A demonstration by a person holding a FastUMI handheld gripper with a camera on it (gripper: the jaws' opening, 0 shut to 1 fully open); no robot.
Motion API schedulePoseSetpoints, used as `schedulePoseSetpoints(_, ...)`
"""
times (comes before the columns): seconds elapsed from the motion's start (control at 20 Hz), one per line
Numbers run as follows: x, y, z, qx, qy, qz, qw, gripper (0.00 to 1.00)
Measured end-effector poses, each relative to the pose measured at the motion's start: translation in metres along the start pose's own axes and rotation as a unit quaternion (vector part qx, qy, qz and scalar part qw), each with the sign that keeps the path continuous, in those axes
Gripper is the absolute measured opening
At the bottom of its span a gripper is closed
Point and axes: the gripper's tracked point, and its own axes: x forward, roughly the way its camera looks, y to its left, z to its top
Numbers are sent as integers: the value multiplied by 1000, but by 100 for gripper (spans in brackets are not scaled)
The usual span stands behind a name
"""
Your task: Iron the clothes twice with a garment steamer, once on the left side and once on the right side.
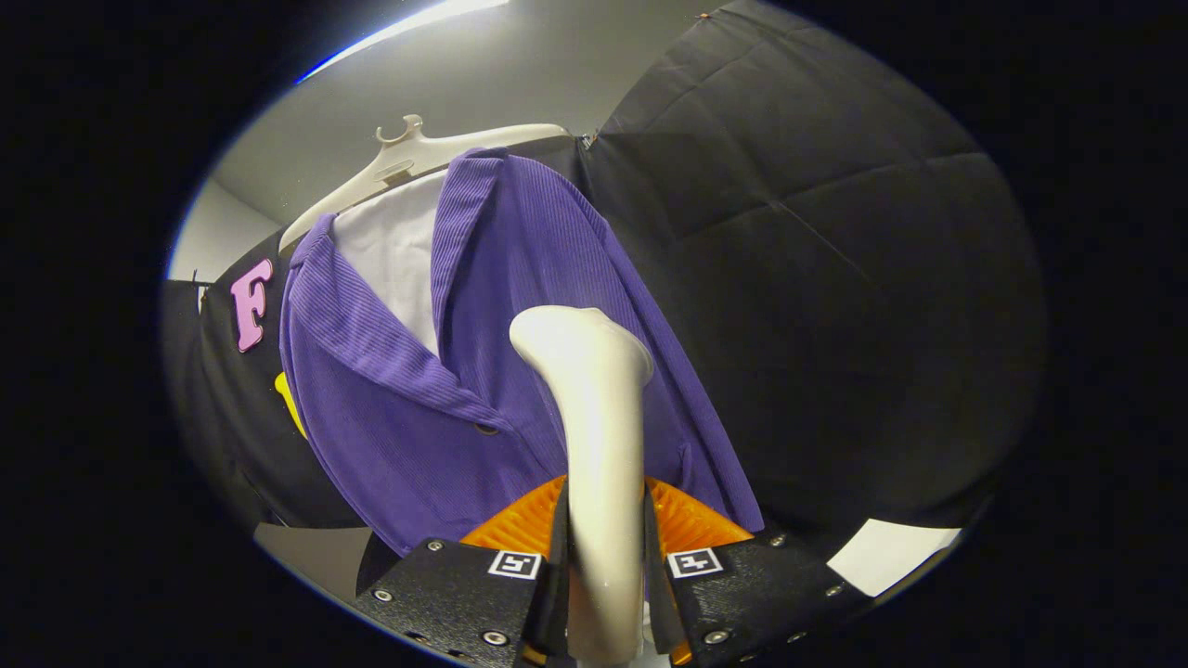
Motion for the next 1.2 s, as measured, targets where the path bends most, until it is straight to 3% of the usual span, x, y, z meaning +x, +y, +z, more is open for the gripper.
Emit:
schedulePoseSetpoints(0.65,-8,-38,-90,13,75,-16,997,35)
schedulePoseSetpoints(1.2,-18,-43,-96,12,45,-8,999,35)
